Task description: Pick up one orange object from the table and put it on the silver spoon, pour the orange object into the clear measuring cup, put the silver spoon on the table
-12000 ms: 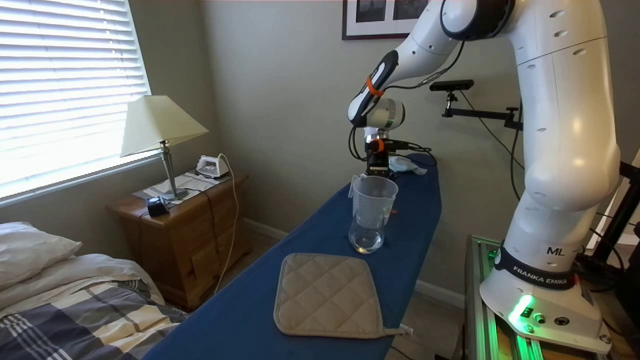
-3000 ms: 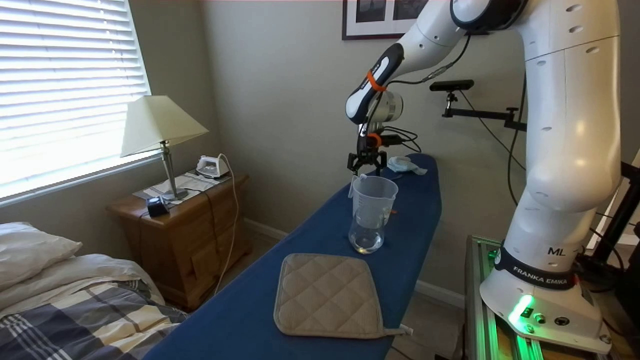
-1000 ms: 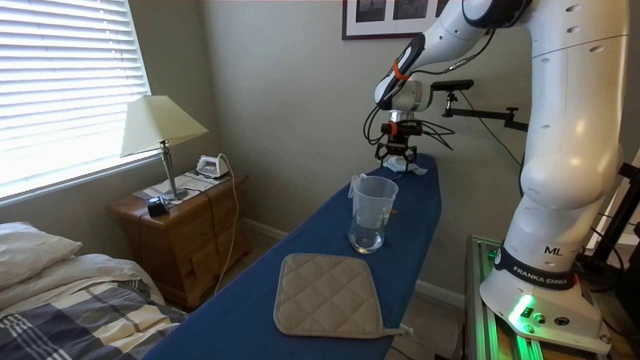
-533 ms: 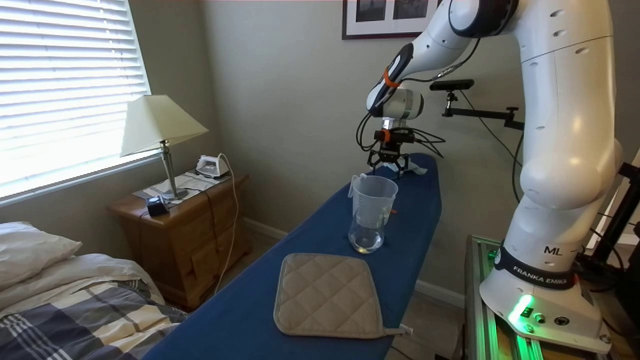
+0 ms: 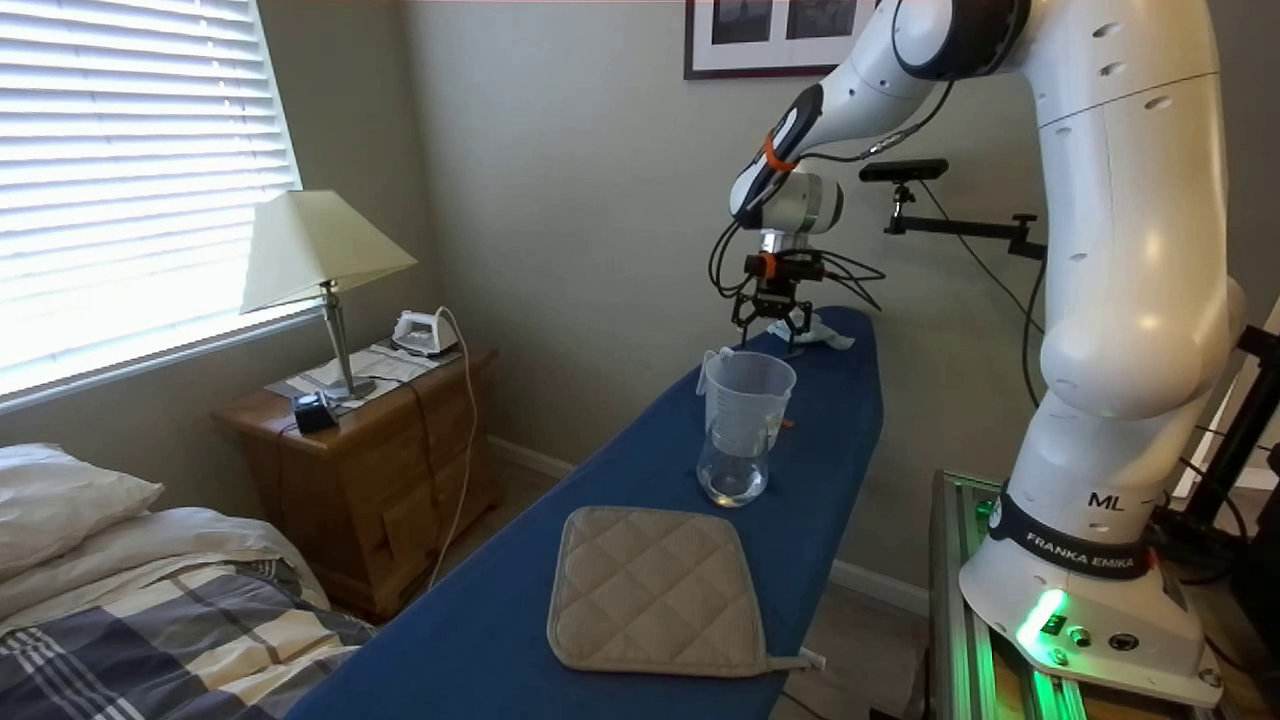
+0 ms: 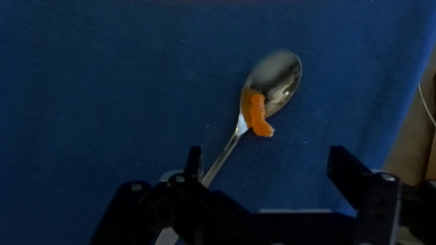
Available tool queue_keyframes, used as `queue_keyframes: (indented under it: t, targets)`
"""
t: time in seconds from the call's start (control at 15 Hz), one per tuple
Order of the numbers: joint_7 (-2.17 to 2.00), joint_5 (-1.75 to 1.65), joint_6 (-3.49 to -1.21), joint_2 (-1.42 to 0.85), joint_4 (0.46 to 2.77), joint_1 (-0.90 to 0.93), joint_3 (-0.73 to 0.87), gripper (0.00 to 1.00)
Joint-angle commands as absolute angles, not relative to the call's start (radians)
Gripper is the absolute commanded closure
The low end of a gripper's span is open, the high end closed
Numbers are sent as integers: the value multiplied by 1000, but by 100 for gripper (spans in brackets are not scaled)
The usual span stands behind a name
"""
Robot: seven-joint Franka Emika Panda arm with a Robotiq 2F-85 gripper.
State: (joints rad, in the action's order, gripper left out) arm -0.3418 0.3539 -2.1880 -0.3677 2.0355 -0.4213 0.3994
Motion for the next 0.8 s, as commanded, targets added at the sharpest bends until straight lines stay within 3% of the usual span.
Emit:
queue_keyframes:
  t: [0.0, 0.33, 0.53, 0.6, 0.67, 0.73]
  targets:
    - [-343, 349, -2185, -392, 2014, -439, 400, 14]
    - [-340, 349, -2188, -411, 2009, -448, 403, 19]
    - [-336, 352, -2190, -418, 2007, -453, 402, 29]
    - [-336, 353, -2190, -420, 2005, -454, 401, 39]
    - [-336, 353, -2190, -423, 2004, -455, 401, 38]
    - [-335, 351, -2191, -425, 2001, -455, 401, 49]
